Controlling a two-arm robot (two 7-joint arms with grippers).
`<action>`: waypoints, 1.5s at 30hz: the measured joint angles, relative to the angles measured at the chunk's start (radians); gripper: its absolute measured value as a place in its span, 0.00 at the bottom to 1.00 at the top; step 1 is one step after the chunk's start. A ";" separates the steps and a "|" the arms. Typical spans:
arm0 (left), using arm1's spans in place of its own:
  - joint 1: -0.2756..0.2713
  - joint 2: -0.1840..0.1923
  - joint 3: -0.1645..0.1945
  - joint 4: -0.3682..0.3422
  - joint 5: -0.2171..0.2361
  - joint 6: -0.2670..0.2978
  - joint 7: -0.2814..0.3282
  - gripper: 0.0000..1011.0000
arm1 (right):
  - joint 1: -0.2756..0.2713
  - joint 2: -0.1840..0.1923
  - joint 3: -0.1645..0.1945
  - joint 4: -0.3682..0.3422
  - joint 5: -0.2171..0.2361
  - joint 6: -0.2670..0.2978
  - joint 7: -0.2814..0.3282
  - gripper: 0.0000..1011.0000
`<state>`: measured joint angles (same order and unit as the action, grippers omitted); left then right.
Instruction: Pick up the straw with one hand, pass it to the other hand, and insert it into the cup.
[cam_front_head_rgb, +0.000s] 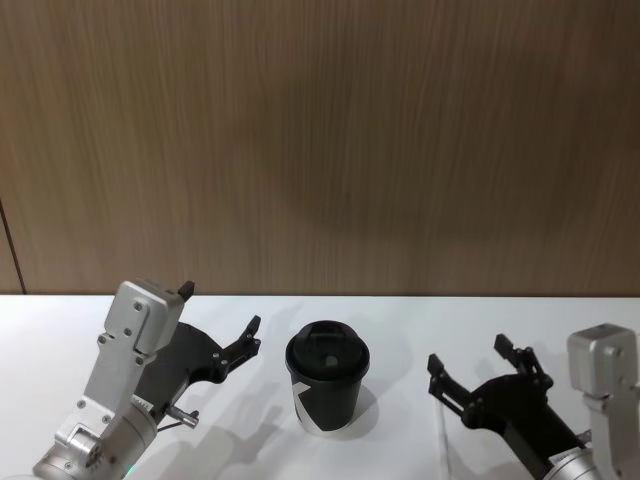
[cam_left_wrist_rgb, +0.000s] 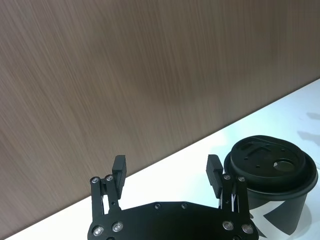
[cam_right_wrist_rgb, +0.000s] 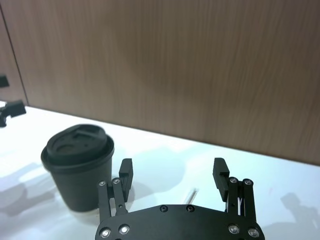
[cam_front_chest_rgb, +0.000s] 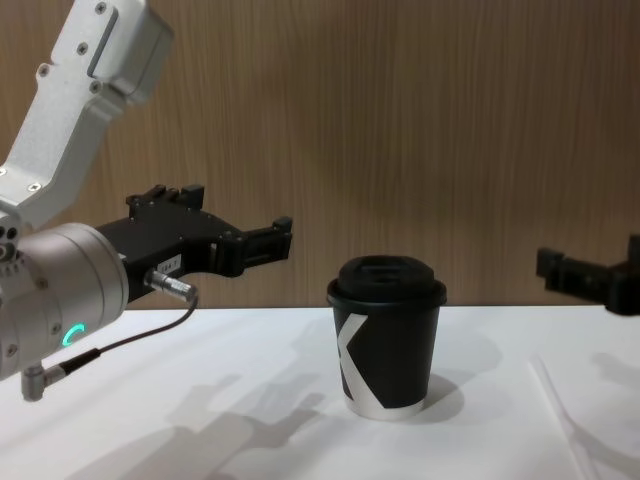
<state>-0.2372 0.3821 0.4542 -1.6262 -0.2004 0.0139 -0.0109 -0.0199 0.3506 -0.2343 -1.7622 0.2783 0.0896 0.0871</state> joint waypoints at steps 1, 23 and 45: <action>0.000 0.000 0.000 0.000 0.000 0.000 0.000 0.99 | 0.000 0.001 -0.001 0.000 0.000 0.005 0.002 0.99; 0.000 0.000 0.000 0.000 0.000 0.000 0.000 0.99 | -0.030 -0.003 -0.025 -0.014 -0.003 0.139 0.026 0.99; 0.000 0.000 0.000 0.000 0.000 0.000 0.000 0.99 | -0.067 0.015 -0.027 -0.019 -0.058 0.175 0.014 0.99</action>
<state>-0.2372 0.3821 0.4542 -1.6262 -0.2004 0.0139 -0.0109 -0.0874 0.3656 -0.2610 -1.7817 0.2199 0.2646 0.1016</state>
